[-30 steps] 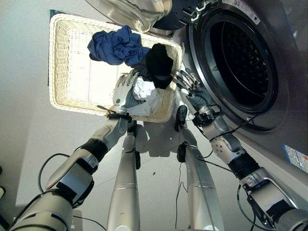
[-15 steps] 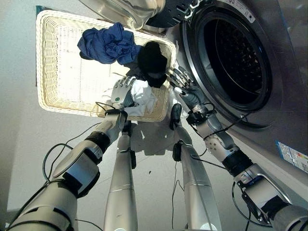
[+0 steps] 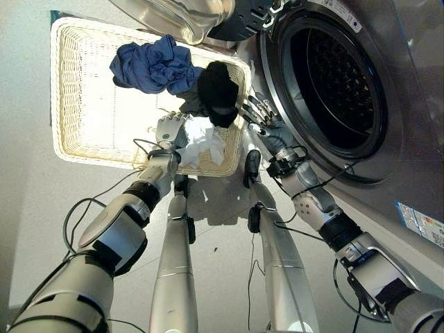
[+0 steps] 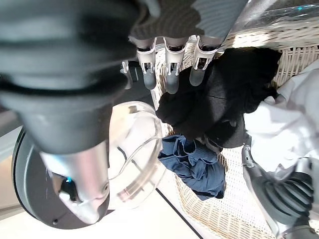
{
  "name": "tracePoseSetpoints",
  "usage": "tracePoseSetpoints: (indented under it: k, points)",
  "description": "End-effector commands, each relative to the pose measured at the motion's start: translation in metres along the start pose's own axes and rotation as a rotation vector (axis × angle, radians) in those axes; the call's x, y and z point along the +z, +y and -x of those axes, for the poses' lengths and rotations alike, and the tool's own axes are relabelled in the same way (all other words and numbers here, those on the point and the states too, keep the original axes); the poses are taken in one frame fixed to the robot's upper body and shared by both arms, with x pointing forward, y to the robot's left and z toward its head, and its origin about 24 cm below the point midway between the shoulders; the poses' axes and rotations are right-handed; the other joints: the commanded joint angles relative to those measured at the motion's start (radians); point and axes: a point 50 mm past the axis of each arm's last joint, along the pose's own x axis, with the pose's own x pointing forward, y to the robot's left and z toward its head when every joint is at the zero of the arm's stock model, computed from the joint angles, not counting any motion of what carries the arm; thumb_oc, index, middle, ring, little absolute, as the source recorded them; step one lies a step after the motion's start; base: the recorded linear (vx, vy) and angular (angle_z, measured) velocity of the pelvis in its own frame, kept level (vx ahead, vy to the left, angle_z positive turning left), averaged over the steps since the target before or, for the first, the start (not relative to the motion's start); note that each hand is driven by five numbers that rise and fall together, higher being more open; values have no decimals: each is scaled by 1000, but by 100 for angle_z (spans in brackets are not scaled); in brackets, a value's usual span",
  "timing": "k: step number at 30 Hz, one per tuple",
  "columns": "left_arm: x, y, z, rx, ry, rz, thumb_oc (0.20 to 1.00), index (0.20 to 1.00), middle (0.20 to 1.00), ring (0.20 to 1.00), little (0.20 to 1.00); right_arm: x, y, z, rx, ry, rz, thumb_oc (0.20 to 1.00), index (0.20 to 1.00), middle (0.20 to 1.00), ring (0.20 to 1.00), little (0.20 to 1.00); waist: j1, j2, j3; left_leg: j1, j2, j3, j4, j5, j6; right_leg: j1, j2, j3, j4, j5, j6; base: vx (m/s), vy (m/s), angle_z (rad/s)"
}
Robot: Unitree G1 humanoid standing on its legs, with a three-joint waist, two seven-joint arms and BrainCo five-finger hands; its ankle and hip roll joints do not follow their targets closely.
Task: Put the clothes into the washing machine.
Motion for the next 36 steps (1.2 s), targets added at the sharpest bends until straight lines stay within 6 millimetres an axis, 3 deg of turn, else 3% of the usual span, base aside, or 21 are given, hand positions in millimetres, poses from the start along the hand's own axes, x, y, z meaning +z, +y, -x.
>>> tracePoseSetpoints:
  k: [1, 11, 18, 22, 23, 24, 26, 31, 36]
  points:
    - [-42, -54, 36, -255, 179, -60, 200, 200, 200, 200, 200, 13, 13, -5, 62, -88, -35, 1000, 1000, 1000, 1000, 1000, 10, 0, 3, -4, -101, 21, -91, 94, 68, 16, 90, -32, 36, -2, 110, 0, 0, 0]
    - [-47, -57, 41, -228, 198, 13, 200, 200, 200, 200, 200, 13, 14, -2, 59, -83, -26, 1000, 1000, 1000, 1000, 1000, 11, 13, 3, 13, -108, 22, -100, 99, 70, 28, 88, -28, 28, -3, 106, 0, 0, 0]
    - [-51, -55, 42, -156, 278, 251, 200, 200, 200, 200, 200, 13, 13, 0, 54, -83, -28, 1000, 1000, 1000, 1000, 1000, 16, 20, 3, 21, -107, 23, -108, 104, 71, 33, 88, -26, 26, -5, 104, 0, 0, 0]
    - [-48, -34, 32, 41, 324, 608, 200, 200, 200, 200, 200, 16, 12, 1, 36, -95, -28, 1000, 1000, 1000, 1000, 1000, 22, 23, 3, 20, -106, 20, -107, 104, 69, 32, 84, -28, 31, -9, 103, 0, 0, 0]
    - [-48, -32, 32, 51, 325, 625, 200, 200, 200, 200, 200, 16, 12, 1, 35, -96, -27, 1000, 1000, 1000, 1000, 1000, 22, 24, 3, 20, -106, 19, -107, 104, 69, 32, 83, -28, 32, -10, 103, 0, 0, 0]
    - [-45, -19, 28, 167, 312, 774, 200, 200, 200, 200, 200, 19, 9, 4, 20, -105, -25, 1000, 1000, 1000, 1000, 1000, 27, 30, 3, 21, -109, 16, -109, 103, 71, 29, 81, -29, 36, -12, 102, 0, 0, 0]
    - [-43, -10, 27, 232, 291, 860, 200, 200, 200, 200, 200, 22, 8, 5, 10, -112, -23, 1000, 1000, 1000, 1000, 1000, 31, 35, 3, 21, -112, 13, -110, 102, 72, 28, 80, -31, 37, -15, 101, 0, 0, 0]
    - [-23, 32, 37, 509, 61, 1223, 200, 200, 200, 200, 200, 28, 3, 16, -13, -128, -18, 1000, 1000, 1000, 1000, 1000, 52, 54, 3, 15, -120, 3, -115, 98, 78, 23, 72, -42, 40, -19, 99, 0, 0, 0]
    - [2, 60, 49, 603, -213, 1330, 200, 200, 200, 200, 200, 27, 5, 21, 1, -114, 4, 1000, 1000, 1000, 1000, 1000, 66, 62, 3, 9, -122, -3, -114, 94, 83, 20, 67, -50, 45, -22, 99, -3, -5, 1]
